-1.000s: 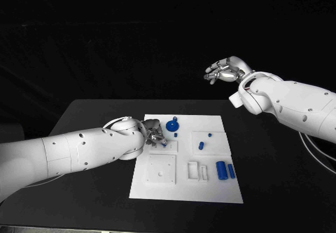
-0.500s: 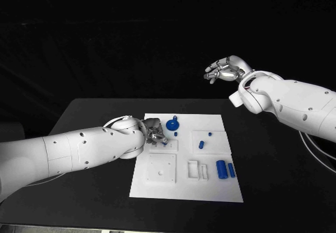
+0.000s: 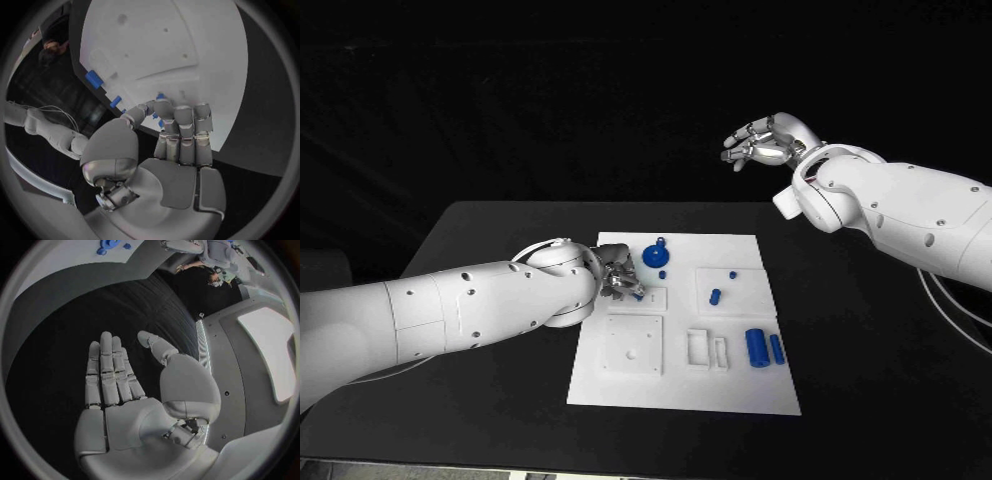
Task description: Assemble the parts on the task board
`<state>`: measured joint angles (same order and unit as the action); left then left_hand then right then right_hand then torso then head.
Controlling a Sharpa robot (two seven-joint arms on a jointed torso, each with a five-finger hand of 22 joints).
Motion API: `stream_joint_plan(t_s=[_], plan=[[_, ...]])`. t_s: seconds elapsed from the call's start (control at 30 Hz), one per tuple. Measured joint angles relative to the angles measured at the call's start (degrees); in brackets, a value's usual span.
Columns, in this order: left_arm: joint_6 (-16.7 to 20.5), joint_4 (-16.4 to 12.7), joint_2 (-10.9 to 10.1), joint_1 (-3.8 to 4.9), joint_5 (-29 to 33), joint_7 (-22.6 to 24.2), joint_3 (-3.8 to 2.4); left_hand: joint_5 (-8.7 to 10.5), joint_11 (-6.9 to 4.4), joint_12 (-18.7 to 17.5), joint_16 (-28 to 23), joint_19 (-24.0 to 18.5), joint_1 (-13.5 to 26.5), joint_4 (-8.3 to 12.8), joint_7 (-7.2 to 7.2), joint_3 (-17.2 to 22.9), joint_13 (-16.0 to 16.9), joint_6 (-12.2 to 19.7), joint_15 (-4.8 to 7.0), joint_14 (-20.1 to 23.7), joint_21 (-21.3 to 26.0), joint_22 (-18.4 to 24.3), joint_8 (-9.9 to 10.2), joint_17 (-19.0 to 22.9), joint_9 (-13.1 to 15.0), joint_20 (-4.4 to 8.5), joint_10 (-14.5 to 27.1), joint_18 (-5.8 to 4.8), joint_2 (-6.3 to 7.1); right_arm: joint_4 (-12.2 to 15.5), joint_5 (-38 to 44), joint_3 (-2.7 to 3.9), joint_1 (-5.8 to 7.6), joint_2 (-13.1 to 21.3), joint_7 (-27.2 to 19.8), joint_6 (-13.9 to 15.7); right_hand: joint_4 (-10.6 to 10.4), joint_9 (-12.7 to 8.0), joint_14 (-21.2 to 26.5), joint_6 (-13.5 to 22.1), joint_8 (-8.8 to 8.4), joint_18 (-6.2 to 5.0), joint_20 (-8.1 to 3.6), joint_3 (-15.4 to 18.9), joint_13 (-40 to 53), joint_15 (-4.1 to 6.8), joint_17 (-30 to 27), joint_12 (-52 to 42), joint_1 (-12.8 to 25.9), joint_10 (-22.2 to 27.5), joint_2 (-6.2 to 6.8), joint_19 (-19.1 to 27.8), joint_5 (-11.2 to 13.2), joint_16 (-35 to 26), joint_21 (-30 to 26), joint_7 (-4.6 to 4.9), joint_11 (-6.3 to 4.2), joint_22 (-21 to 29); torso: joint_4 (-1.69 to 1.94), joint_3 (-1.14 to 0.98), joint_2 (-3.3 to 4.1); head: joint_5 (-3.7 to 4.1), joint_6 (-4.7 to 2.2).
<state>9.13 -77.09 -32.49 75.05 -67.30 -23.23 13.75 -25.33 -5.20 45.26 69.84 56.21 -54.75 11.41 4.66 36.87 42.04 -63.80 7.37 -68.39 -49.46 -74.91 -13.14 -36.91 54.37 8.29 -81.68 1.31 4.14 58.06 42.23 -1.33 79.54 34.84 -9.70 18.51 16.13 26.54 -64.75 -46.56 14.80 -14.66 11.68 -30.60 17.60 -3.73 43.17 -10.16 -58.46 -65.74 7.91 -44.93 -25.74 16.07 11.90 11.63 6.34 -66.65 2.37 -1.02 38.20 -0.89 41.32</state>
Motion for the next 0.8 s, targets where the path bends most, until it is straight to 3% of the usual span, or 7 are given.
stream_joint_plan(t_s=[0.8], plan=[[-1.5, 0.2, -0.1, 0.05, 1.3, -0.1, -0.09, -0.63, -0.01, 0.5, 0.2, 0.0, 1.8, 0.0, 0.02, -0.4, 0.1, -0.2, 0.16, -0.5, 0.0, 0.0, -0.5, -0.2, 0.7, 0.0, 0.0, 0.0, 0.08, -0.3, 0.0, -0.01, -0.02, -0.3, 0.0, -0.3, 0.0, -0.1, 0.0, 0.0, 0.0, 0.0, -0.01, 0.0, -0.1, 0.01, 0.0, 0.2, 0.0, 0.0, 0.0, 0.0, 0.0, -0.2, 0.0, -0.02, 0.0, 0.0, -0.01, -0.02, 0.02, -0.07, 0.32]])
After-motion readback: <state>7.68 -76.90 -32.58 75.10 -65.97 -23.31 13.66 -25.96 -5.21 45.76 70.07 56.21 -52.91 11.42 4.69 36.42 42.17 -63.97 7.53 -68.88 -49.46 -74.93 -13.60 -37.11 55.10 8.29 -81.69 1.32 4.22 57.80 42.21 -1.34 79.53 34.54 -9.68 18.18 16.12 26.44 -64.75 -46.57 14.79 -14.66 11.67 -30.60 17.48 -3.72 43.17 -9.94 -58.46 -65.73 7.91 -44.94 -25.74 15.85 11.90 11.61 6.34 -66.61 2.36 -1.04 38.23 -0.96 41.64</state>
